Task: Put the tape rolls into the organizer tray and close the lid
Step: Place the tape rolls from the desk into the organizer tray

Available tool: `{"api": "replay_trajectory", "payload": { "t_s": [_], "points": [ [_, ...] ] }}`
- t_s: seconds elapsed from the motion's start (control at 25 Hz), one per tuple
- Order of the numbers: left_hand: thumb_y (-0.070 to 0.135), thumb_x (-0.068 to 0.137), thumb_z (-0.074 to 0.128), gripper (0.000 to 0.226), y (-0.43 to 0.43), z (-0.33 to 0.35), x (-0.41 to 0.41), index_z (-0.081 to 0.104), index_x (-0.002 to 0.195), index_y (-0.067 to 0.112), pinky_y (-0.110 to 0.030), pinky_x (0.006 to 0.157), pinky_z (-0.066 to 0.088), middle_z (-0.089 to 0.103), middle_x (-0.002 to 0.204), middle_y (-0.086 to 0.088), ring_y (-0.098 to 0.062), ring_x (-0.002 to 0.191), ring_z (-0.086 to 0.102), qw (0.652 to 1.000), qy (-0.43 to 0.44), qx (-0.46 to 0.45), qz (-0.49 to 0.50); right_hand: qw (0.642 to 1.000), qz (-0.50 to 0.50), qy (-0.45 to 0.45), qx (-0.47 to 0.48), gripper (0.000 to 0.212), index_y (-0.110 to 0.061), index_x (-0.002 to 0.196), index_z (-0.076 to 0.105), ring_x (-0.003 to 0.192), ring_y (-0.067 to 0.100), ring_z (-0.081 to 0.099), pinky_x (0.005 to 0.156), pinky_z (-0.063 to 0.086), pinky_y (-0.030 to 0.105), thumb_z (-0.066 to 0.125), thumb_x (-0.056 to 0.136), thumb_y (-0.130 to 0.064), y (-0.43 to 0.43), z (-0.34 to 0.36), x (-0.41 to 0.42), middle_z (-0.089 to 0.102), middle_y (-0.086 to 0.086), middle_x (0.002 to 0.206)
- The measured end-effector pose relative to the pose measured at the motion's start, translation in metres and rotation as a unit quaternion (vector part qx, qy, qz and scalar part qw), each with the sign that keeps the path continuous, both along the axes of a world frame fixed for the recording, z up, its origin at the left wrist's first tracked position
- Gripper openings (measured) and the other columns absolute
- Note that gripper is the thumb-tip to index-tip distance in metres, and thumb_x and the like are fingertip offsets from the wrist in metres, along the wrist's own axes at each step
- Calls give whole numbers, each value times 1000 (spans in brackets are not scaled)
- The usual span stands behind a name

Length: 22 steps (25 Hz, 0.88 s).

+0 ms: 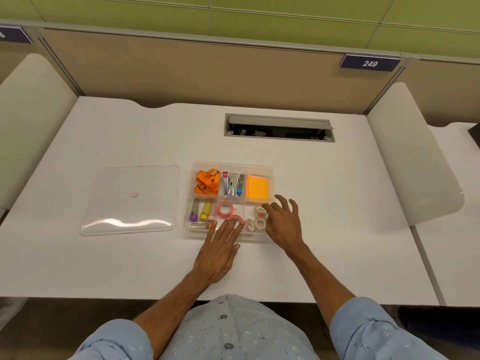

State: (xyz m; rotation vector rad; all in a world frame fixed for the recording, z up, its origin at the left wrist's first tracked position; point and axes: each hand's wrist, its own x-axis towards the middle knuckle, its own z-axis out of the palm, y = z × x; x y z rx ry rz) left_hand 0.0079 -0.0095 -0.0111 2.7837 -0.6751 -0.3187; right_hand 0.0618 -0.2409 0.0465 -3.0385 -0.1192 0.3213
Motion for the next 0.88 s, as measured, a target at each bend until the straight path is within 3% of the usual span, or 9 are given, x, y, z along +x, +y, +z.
{"api": "replay_trajectory", "payload": {
  "t_s": [0.12,0.32,0.6,0.88],
  "points": [
    [42,117,27,62,3,-2,1,2,170,25,-56,138,4,-4,180,-1,-21,168,-6,1000,7,13,-3,1000,-5,9,-21,62,-27,162,37,163,25,27,136,13,52,56,104,-37,9,-2,-1,57,-1,158],
    [44,117,24,61,5,-4,1,-1,170,26,-54,138,1,-9,179,1,-21,168,-9,1000,5,23,-12,999,-18,29,-15,67,-26,163,33,165,24,23,136,9,53,58,103,-42,16,-6,-6,56,-1,160],
    [45,117,24,62,7,-5,6,-2,170,27,-52,139,-2,-11,179,2,-21,168,-10,999,20,21,-19,999,-36,24,9,53,-31,155,43,166,20,19,137,5,53,50,105,-48,22,-5,-3,57,-7,158],
    [44,117,25,62,11,-6,7,1,171,25,-52,139,2,-6,180,0,-21,168,-6,999,16,14,-32,999,-8,31,22,56,-32,159,38,168,14,4,137,-2,54,40,108,-55,30,-8,4,49,-14,163]
  ]
}}
